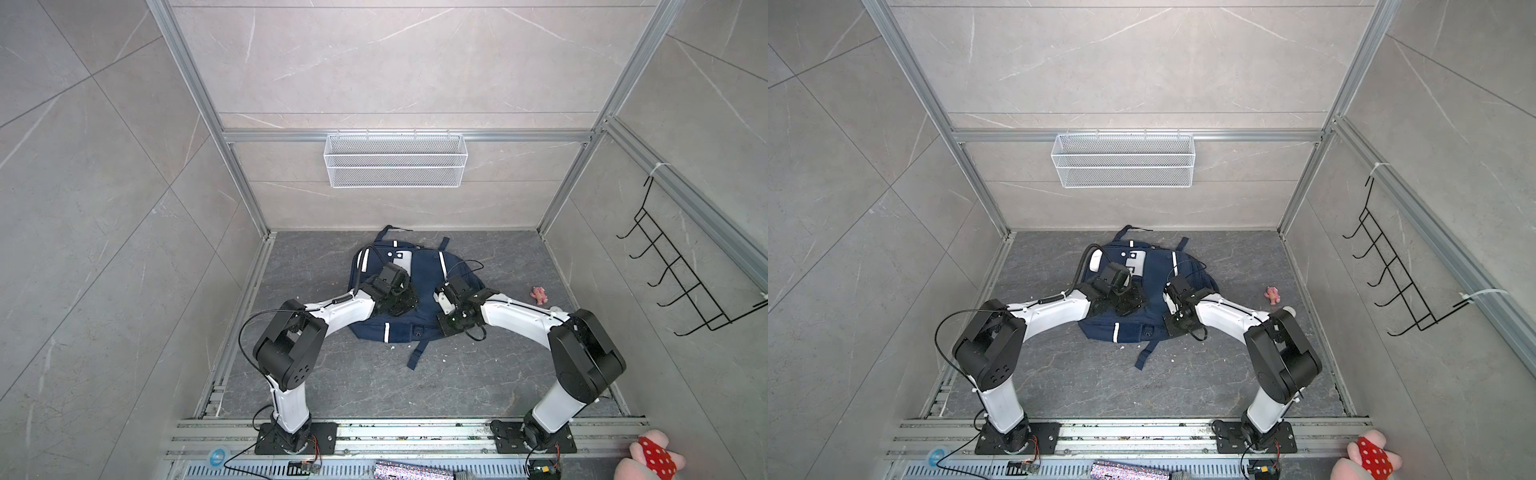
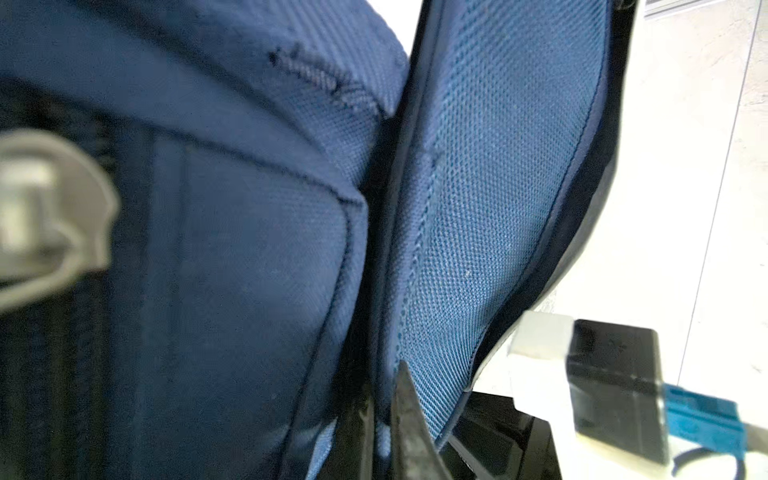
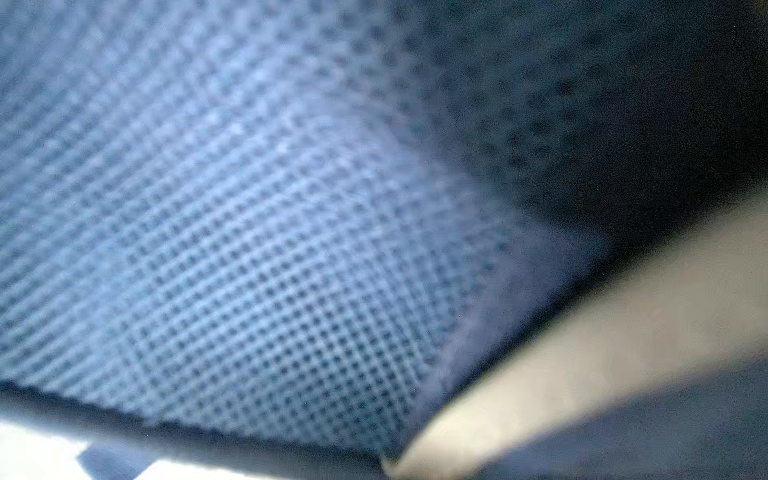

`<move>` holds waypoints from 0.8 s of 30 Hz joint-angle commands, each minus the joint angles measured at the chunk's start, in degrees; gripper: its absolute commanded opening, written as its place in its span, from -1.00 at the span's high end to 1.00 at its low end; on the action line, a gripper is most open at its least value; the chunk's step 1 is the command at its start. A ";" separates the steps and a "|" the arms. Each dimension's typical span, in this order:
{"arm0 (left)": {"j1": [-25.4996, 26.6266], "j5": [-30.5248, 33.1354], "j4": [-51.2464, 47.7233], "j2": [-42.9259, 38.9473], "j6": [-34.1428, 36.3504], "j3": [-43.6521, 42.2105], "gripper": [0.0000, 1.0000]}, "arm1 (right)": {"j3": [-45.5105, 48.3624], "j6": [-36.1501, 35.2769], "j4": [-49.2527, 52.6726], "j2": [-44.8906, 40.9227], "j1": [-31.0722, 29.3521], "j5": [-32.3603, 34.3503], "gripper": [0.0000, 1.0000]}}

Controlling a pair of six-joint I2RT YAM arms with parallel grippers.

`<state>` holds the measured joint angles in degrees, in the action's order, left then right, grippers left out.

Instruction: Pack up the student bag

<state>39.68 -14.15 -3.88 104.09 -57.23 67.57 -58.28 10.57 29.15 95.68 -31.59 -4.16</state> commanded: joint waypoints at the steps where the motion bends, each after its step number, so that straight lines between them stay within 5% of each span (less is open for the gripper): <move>1: -0.99 -2.26 0.89 -3.40 0.22 -0.95 1.00 | 1.83 -0.11 -0.26 -3.31 0.86 3.22 1.00; 14: -11.20 0.44 -8.38 -11.11 10.05 -6.33 1.00 | 3.26 0.62 4.81 -9.87 10.71 0.21 1.00; 21: -11.86 7.14 -28.28 -7.52 28.69 2.42 1.00 | -2.80 -7.04 8.33 -11.78 10.11 0.13 1.00; 22: -11.79 6.74 -28.35 -7.77 29.23 2.40 0.96 | -3.44 -8.65 8.29 -12.52 9.00 -0.80 1.00; 24: -10.97 5.82 -26.55 -10.26 28.84 1.36 0.45 | -4.53 -11.13 8.89 -13.88 5.40 -1.60 1.00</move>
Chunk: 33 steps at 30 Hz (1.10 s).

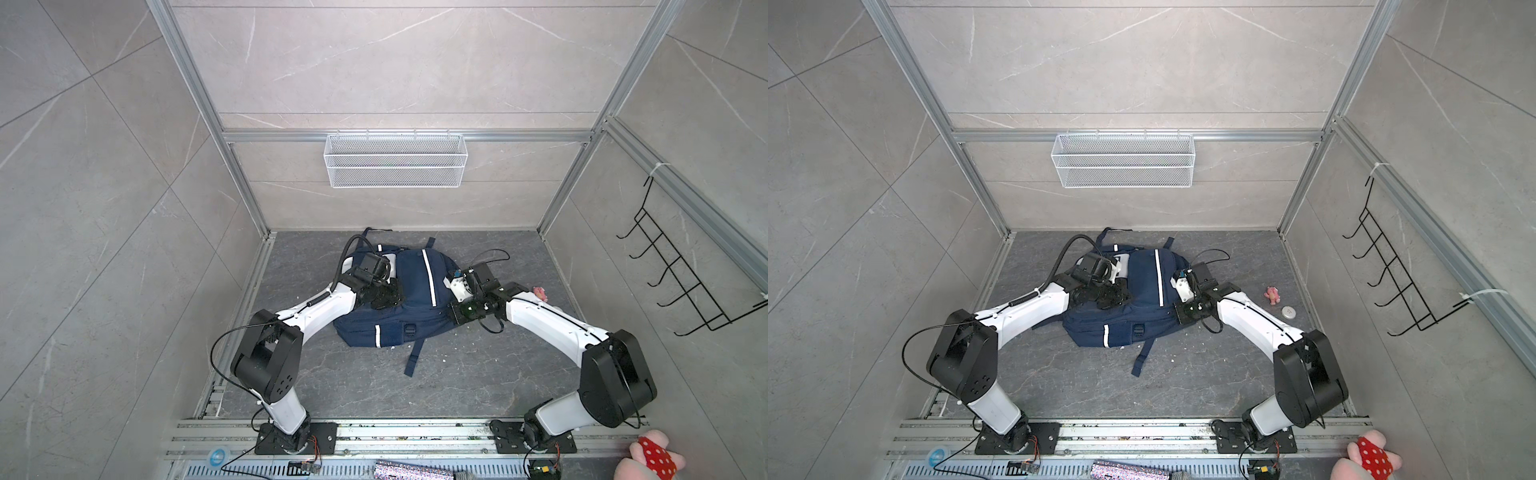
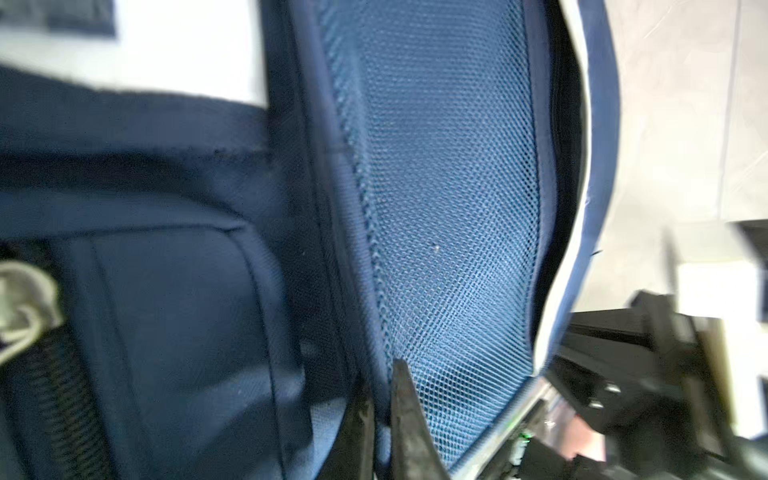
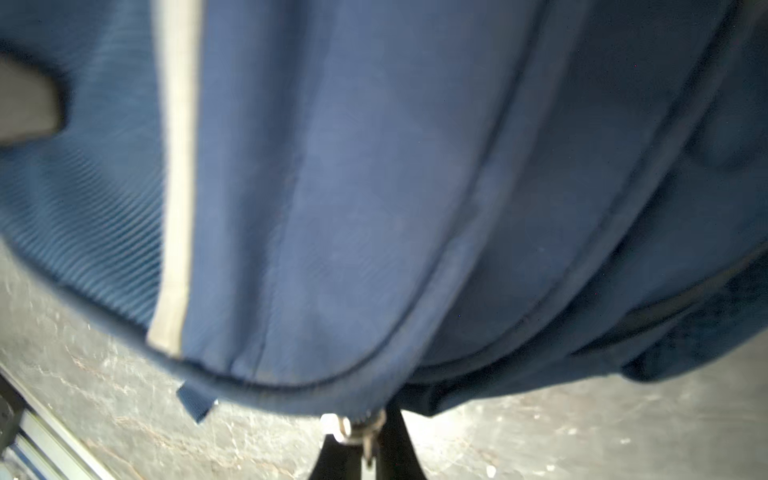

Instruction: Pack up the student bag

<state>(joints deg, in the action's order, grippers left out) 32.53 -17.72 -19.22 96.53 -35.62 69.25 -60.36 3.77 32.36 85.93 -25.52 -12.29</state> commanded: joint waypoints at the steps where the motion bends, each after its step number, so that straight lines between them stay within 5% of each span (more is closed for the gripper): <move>1: -3.03 9.28 -10.63 -4.13 6.58 -0.57 0.18 | -2.73 -4.91 5.79 -4.48 -1.97 5.73 1.00; 5: 1.01 10.39 -10.71 -11.36 -1.00 -1.66 -0.50 | -2.92 -5.26 5.32 -6.03 -6.54 2.68 1.00; 6: 2.24 11.44 -10.76 -13.28 -4.44 -2.55 -0.53 | -3.00 -5.46 5.16 -6.20 -7.48 1.61 1.00; 15: 14.61 19.61 1.09 -25.03 -33.43 -17.58 -0.59 | -5.45 -5.88 6.05 -2.97 -15.37 0.31 1.00; 25: 15.72 21.95 18.58 -20.82 -40.90 -23.57 -0.27 | -2.95 -2.60 1.82 -4.47 -16.55 -9.07 1.00; 33: 16.60 21.07 28.91 -15.82 -41.86 -24.65 -0.34 | -1.09 -2.08 1.73 -4.46 -17.72 -9.43 1.00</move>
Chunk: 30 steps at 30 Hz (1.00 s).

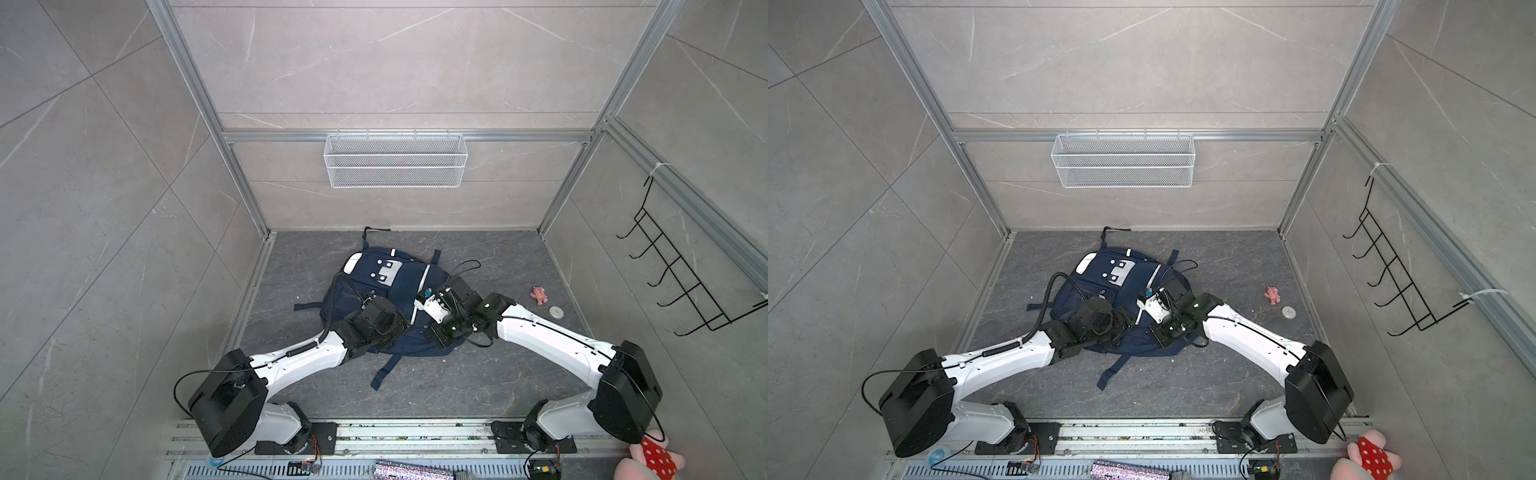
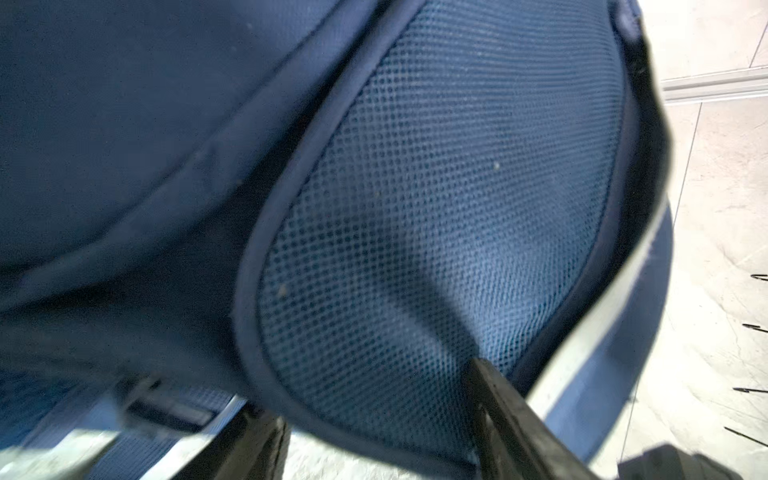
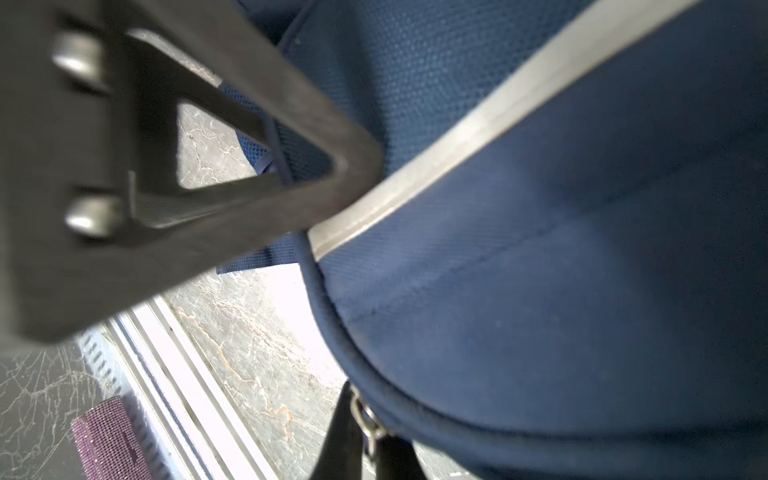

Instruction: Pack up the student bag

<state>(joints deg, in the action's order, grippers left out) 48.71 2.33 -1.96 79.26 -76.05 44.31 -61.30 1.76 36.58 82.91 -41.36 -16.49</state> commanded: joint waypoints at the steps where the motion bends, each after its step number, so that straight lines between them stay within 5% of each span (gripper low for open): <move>1: 0.42 1.14 12.20 1.76 -1.52 0.02 -0.28 | -0.27 0.05 -2.35 -1.54 -1.85 -5.06 1.00; 3: 0.42 1.83 13.70 1.86 -1.57 -0.94 0.00 | -0.41 0.03 -1.68 -1.96 -1.85 -4.78 1.00; 7: 0.27 3.73 14.62 0.38 -1.15 -3.27 0.97 | -0.29 0.07 1.23 -3.40 -1.88 -1.99 1.00; 20: -7.39 4.33 6.43 -6.57 6.77 -9.35 1.00 | -4.43 4.11 21.16 -2.53 5.69 10.11 1.00; 30: -18.00 -4.00 -5.01 -7.83 25.05 -4.14 1.00 | -10.01 2.26 26.99 1.05 14.79 20.22 1.00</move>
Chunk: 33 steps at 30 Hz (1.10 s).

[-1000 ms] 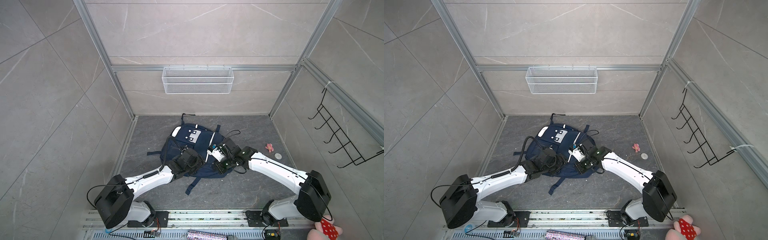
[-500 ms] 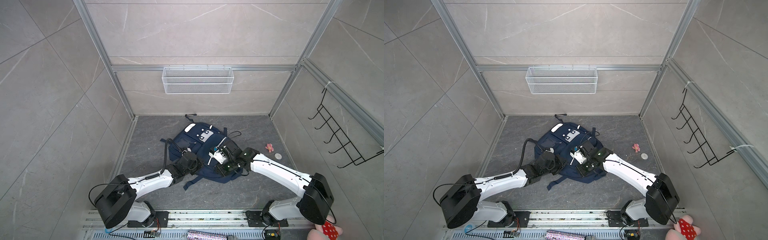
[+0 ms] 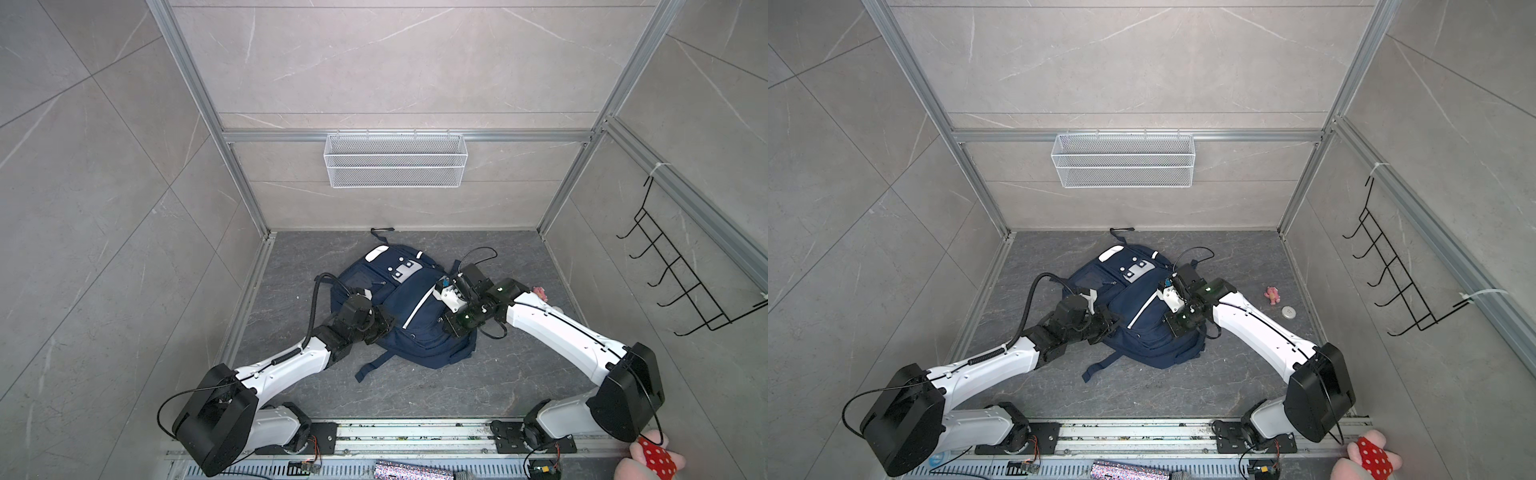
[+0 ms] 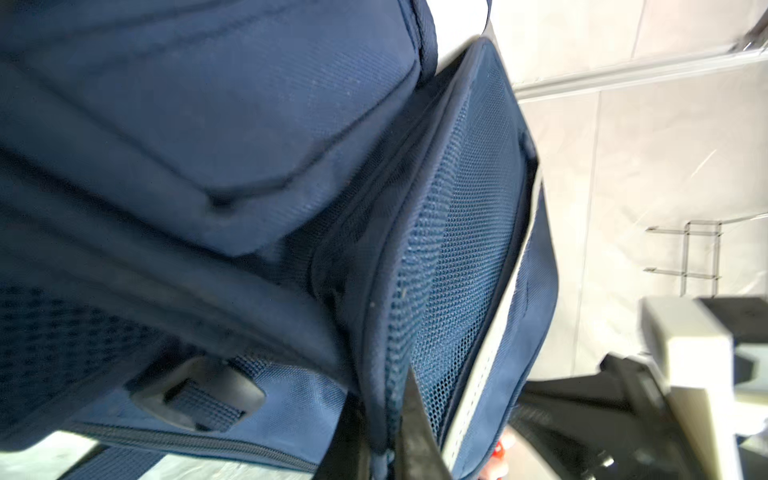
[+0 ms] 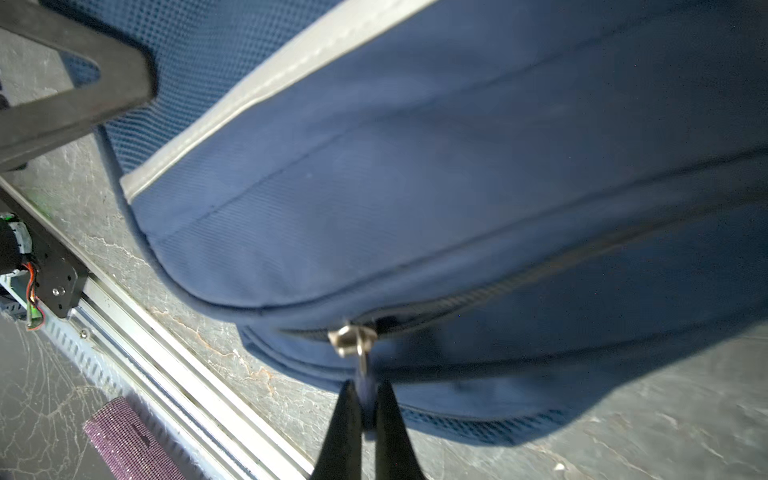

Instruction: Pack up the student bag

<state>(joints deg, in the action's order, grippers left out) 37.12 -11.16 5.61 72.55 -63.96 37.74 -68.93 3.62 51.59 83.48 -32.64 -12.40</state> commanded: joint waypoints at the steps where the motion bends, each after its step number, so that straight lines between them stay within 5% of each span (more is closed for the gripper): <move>1: -7.30 8.75 -14.39 -0.81 15.02 3.37 1.00 | -3.13 0.26 11.79 1.01 6.87 16.80 1.00; 9: -15.59 -0.63 -19.70 0.67 24.82 8.85 1.00 | -6.48 -2.09 6.71 3.91 8.65 13.85 1.00; 15: -17.81 -4.57 -23.82 2.73 30.83 12.02 1.00 | -4.41 -4.45 2.96 4.33 9.10 23.11 1.00; 21: -26.82 -7.11 -25.41 3.27 34.91 11.83 1.00 | -5.53 -2.85 2.76 5.98 10.14 24.23 1.00; 29: -29.33 -4.54 -23.85 14.93 33.35 22.65 0.97 | -2.06 -6.45 -1.66 4.25 -1.56 20.16 1.00; 30: -29.30 -4.50 -24.33 16.21 32.69 23.94 0.75 | -1.77 -6.64 -2.60 3.75 -2.86 18.81 1.00; 33: -28.36 -3.50 -27.08 16.51 29.83 26.83 -0.85 | -0.54 -6.89 -6.67 1.84 -5.42 11.97 1.00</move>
<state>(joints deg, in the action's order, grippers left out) 10.48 -23.88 -21.67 89.91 -32.23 60.80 -71.07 -2.63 43.13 89.19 -36.99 0.38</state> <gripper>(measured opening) 0.473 0.082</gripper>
